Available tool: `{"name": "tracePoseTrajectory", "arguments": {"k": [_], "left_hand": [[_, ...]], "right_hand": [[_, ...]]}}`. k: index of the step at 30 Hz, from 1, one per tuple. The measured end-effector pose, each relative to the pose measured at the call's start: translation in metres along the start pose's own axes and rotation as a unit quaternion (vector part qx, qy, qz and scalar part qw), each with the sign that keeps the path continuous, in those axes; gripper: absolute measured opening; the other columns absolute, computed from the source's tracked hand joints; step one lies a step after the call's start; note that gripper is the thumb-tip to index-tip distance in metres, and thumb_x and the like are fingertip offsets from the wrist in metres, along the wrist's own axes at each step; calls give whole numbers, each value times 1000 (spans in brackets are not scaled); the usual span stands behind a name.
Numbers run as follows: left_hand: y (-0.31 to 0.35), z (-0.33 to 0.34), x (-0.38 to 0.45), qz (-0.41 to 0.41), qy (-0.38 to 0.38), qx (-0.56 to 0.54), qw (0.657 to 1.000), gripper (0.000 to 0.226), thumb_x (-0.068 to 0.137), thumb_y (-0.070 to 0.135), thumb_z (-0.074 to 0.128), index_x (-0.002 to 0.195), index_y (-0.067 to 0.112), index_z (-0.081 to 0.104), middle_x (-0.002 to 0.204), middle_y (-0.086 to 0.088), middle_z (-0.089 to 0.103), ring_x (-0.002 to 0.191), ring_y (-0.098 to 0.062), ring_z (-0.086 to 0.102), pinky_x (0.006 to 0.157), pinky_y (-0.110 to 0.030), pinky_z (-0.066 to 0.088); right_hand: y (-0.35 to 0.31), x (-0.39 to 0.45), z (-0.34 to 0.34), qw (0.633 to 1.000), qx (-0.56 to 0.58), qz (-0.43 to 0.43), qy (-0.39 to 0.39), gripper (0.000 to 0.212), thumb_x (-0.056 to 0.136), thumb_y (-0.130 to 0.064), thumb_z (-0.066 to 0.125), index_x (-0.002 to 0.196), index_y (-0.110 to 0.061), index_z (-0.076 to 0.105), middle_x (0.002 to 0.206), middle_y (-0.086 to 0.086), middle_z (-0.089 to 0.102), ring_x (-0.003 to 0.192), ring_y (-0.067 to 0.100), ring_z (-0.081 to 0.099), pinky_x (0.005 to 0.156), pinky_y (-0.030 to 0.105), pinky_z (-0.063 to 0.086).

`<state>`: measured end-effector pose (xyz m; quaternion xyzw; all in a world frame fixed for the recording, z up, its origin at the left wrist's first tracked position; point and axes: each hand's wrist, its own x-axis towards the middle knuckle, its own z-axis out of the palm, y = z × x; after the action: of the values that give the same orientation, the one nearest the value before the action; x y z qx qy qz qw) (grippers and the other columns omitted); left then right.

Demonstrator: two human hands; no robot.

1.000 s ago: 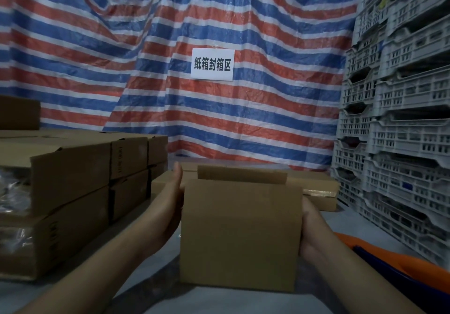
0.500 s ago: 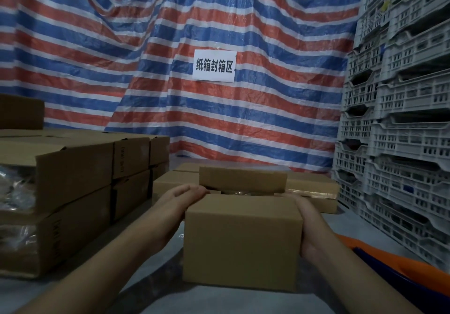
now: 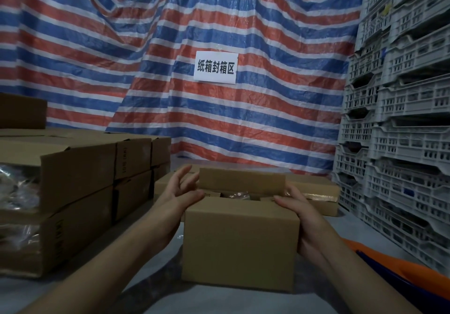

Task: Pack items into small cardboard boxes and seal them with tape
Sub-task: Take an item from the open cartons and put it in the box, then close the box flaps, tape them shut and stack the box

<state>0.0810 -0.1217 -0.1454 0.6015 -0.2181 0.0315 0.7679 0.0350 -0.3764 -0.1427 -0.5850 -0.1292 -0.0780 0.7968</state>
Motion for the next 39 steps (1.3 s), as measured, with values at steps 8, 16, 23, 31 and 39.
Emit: {"name": "tracePoseTrajectory", "arguments": {"k": [8,16,23,31,39], "left_hand": [[4,1,-6,28,19,128,991,15,80,35,67,87,24,75,92,4,73,83,-4,68,74,-23,46],[2,1,-2,45,38,163,985,21,94,18,61,77,15,72,93,9,73,84,-2,66,71,-20,45],[44,12,2,1,-17,444,896,14,97,25,58,86,25,67,91,6,68,85,-10,64,71,-26,52],[55,75,-15,34,-257,691,675,83,83,84,30,154,43,15,163,8,17,148,-19,20,115,-42,20],[52,83,-40,73,-206,712,667,70,92,75,23,154,42,20,162,9,22,147,-17,21,115,-41,19]], "right_hand": [[3,0,-1,999,-4,-1,49,23,75,-26,73,97,-23,80,102,8,77,84,22,75,63,32,60],[7,3,-2,995,-62,-5,79,26,70,-33,75,88,-15,80,109,11,75,97,31,68,73,36,54],[4,0,0,994,-73,8,83,24,71,-33,74,87,-17,81,106,17,74,97,32,68,88,44,54],[-7,-9,3,992,-83,36,88,26,75,-27,72,95,-11,79,113,21,71,104,36,67,85,45,56],[-37,-29,5,963,-252,46,83,22,98,-31,62,112,-18,73,117,5,69,111,22,62,97,36,48]]}}
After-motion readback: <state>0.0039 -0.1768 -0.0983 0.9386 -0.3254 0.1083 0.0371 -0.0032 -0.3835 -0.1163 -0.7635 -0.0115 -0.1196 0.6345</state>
